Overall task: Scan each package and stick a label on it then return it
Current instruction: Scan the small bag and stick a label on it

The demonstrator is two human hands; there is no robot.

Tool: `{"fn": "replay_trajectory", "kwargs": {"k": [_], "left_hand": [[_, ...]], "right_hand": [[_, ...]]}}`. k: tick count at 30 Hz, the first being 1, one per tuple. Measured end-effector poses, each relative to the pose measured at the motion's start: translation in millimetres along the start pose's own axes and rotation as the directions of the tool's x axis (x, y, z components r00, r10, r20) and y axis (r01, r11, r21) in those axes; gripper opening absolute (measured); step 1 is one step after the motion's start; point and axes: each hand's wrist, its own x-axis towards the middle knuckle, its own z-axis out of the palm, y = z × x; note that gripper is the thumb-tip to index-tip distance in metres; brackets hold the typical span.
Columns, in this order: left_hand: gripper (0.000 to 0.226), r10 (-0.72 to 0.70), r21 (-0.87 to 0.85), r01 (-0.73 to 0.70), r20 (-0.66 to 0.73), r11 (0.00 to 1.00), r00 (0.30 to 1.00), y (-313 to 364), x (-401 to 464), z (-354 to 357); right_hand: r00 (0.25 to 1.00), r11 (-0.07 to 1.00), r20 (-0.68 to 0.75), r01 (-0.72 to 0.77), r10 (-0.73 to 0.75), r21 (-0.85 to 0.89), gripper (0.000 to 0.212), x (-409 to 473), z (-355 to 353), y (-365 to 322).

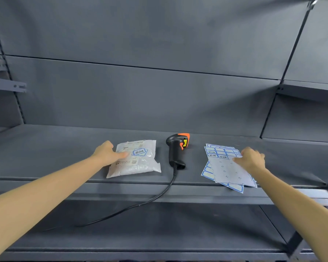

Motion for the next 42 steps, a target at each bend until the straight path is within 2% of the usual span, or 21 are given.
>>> {"fn": "replay_trajectory", "kwargs": {"k": [3,7,10,15,19,22,24,31,36,42], "left_hand": [[0.042,-0.048,-0.090,0.049,0.013,0.995,0.999,1.0,0.8,-0.7],[0.050,-0.146,-0.330,0.153,0.047,0.931,0.988,5.5,-1.8,-0.2],[0.044,-0.186,-0.508,0.202,0.082,0.837,0.979,8.7,-6.7,-0.3],[0.055,-0.089,-0.633,0.133,0.101,0.763,0.991,18.9,-26.8,-9.7],[0.047,0.077,-0.727,0.025,0.107,0.687,0.991,45.4,-49.7,-19.8],[0.043,0.189,-0.779,-0.029,0.115,0.626,0.975,81.9,-67.6,-12.9],[0.045,0.248,-0.782,-0.029,0.162,0.622,0.955,107.4,-81.5,2.9],[0.043,0.357,-0.759,0.082,0.395,0.646,0.847,171.1,-136.8,111.0],[0.053,0.356,-0.710,0.154,0.514,0.687,0.780,176.4,-184.9,196.5],[0.045,0.330,-0.590,0.183,0.651,0.786,0.683,156.3,-237.5,282.7]], "right_hand": [[0.995,0.986,-0.067,0.061,-0.072,-0.154,0.033,-1.4,2.2,-6.8],[0.976,0.950,-0.103,0.159,-0.193,-0.270,0.034,-8.5,5.4,-24.5],[0.952,0.924,-0.107,0.244,-0.285,-0.294,0.033,-15.2,4.2,-43.3],[0.850,0.836,-0.147,0.440,-0.506,-0.329,0.043,-26.6,-3.9,-64.7],[0.810,0.801,-0.166,0.484,-0.563,-0.354,0.048,-37.2,-13.6,-65.6],[0.825,0.815,-0.172,0.457,-0.538,-0.356,0.049,-43.1,-24.9,-54.3],[0.840,0.827,-0.182,0.423,-0.511,-0.371,0.050,-45.6,-35.9,-39.1],[0.924,0.888,-0.207,0.219,-0.322,-0.405,0.052,-74.7,-65.8,66.1],[0.978,0.922,-0.185,0.014,-0.093,-0.387,0.051,-118.7,-68.3,166.1],[0.977,0.927,-0.158,-0.188,0.143,-0.326,0.051,-176.7,-41.5,260.1]]}}
